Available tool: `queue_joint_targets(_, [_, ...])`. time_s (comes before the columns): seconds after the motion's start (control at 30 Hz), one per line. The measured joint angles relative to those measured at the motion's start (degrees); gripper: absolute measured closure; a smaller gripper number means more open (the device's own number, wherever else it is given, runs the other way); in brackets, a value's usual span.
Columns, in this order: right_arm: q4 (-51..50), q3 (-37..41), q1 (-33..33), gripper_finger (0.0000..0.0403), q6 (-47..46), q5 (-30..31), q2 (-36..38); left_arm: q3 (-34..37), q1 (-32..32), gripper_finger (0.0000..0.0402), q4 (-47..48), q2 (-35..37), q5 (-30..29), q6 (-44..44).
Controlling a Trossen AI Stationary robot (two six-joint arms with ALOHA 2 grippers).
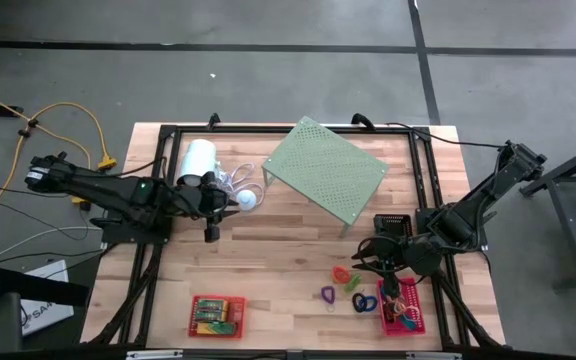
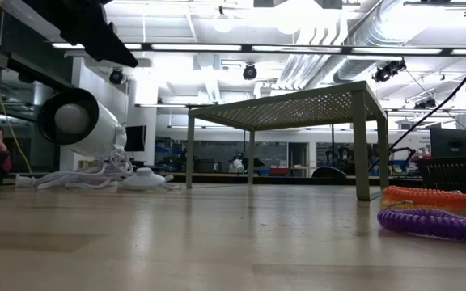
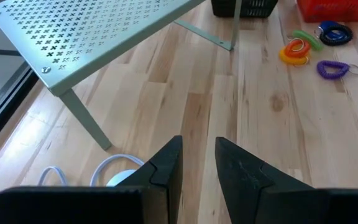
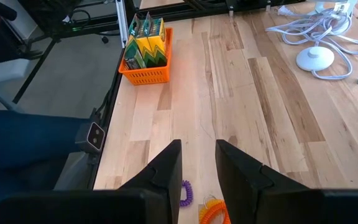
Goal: Pick & Place Office Desk Supplies
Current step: Put the green spring keychain into the black bin
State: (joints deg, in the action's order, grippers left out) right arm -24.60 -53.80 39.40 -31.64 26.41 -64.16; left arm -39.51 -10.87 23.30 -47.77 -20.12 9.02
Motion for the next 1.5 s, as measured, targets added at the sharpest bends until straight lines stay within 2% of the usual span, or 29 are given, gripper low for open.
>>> queue_joint_targets(0.93, [0.0,0.0,0.0,0.0317,0.0,0.2,0.0,0.0,0.0,0.0313,0.0,0.0,0.0,0.0])
queue_joint_targets(1.27, [0.0,0.0,-2.3,0.0317,1.0,8.7,0.0,0.0,0.0,0.0313,0.0,0.0,0.0,0.0])
queue_joint_targets(1.5, [0.0,0.0,-5.5,0.0317,1.9,7.6,0.0,0.0,0.0,0.0313,0.0,0.0,0.0,0.0])
